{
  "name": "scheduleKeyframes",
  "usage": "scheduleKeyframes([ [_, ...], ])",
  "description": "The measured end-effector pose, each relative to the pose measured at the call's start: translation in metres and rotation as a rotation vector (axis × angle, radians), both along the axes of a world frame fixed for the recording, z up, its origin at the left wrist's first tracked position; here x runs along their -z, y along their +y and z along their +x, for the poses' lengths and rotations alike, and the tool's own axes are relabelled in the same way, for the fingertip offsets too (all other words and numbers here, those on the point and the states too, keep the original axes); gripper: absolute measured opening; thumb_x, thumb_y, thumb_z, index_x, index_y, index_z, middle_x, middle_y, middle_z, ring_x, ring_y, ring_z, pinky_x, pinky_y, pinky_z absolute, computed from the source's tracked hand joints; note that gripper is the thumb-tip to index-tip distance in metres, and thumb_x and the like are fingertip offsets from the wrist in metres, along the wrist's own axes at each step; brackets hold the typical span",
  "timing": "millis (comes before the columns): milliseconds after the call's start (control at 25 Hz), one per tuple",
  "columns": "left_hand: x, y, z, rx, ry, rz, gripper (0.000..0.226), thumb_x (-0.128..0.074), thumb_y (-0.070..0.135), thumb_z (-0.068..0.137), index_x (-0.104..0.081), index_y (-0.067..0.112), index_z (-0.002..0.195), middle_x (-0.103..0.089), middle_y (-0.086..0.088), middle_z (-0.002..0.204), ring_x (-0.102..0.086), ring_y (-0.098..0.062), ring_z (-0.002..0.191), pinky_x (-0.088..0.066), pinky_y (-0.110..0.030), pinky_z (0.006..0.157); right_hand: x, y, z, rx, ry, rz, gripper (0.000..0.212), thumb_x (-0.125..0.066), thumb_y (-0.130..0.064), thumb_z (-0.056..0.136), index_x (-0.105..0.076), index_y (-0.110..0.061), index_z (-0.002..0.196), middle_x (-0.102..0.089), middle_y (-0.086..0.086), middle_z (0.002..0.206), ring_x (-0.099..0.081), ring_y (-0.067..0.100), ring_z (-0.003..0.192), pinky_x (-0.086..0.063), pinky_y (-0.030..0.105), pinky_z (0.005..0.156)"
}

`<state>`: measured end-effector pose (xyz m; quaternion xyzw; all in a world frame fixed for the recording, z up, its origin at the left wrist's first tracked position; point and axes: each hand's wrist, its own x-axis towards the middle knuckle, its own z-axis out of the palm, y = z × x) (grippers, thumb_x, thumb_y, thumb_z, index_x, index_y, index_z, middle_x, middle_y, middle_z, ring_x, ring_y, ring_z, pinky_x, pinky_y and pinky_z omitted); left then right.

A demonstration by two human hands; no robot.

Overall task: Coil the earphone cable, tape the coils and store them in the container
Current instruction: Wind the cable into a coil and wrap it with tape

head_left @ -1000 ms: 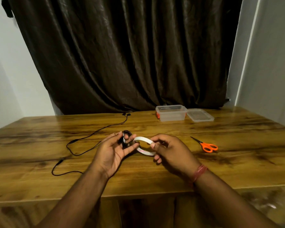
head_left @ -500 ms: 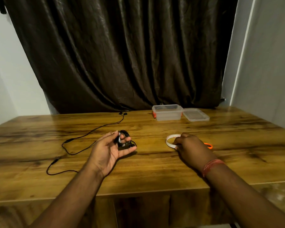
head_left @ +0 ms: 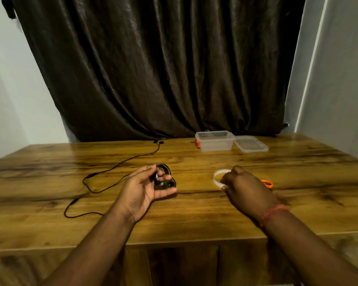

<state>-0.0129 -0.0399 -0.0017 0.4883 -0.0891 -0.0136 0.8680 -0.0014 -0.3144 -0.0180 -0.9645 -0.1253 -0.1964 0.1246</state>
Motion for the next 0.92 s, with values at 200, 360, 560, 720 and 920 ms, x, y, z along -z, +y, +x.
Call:
scheduleKeyframes([
  [200, 0.003, -0.002, 0.001, 0.065, -0.035, 0.082, 0.011, -0.055, 0.016, 0.087, -0.057, 0.006, 0.089, -0.061, -0.009, 0.082, -0.064, -0.024, 0.072, -0.059, -0.053, 0.061, -0.008, 0.053, -0.016, -0.263, -0.003, 0.582, 0.012, -0.057, -0.038, 0.094, -0.064, -0.033, 0.102, -0.06, -0.017, 0.099, -0.056, -0.005, 0.086, -0.046, 0.02, 0.073],
  [360, 0.011, -0.005, 0.0, 0.125, -0.089, 0.231, 0.011, -0.062, 0.019, 0.085, -0.061, 0.008, 0.085, -0.057, -0.011, 0.075, -0.057, -0.022, 0.064, -0.06, -0.046, 0.054, -0.005, 0.095, -0.018, -0.502, 0.293, 0.975, 0.014, -0.057, -0.029, 0.098, -0.063, -0.017, 0.1, -0.065, -0.004, 0.077, -0.056, 0.012, 0.053, -0.039, 0.017, 0.042],
  [560, 0.017, -0.012, 0.0, 0.127, -0.143, 0.393, 0.013, -0.059, 0.022, 0.084, -0.056, 0.009, 0.086, -0.049, -0.007, 0.063, -0.05, -0.017, 0.057, -0.058, -0.035, 0.05, -0.001, 0.09, -0.016, -0.552, 0.389, 1.092, 0.016, -0.06, -0.023, 0.096, -0.062, -0.009, 0.102, -0.062, 0.011, 0.079, -0.053, 0.015, 0.051, -0.038, 0.023, 0.036],
  [720, 0.017, -0.015, -0.004, 0.15, -0.172, 0.446, 0.013, -0.06, 0.02, 0.085, -0.055, 0.008, 0.088, -0.049, -0.005, 0.065, -0.05, -0.016, 0.06, -0.056, -0.032, 0.051, -0.001, 0.085, -0.018, -0.605, 0.489, 1.203, 0.011, -0.068, -0.013, 0.09, -0.063, -0.006, 0.095, -0.059, 0.008, 0.073, -0.051, 0.013, 0.05, -0.038, 0.024, 0.039],
  [920, 0.014, -0.017, -0.009, 0.151, -0.173, 0.458, 0.015, -0.059, 0.019, 0.085, -0.051, 0.006, 0.089, -0.049, -0.003, 0.067, -0.048, -0.014, 0.06, -0.057, -0.033, 0.05, -0.004, 0.078, -0.019, -0.658, 0.625, 1.375, 0.012, -0.068, -0.007, 0.087, -0.059, -0.006, 0.094, -0.057, 0.003, 0.059, -0.05, 0.012, 0.043, -0.039, 0.022, 0.039],
])
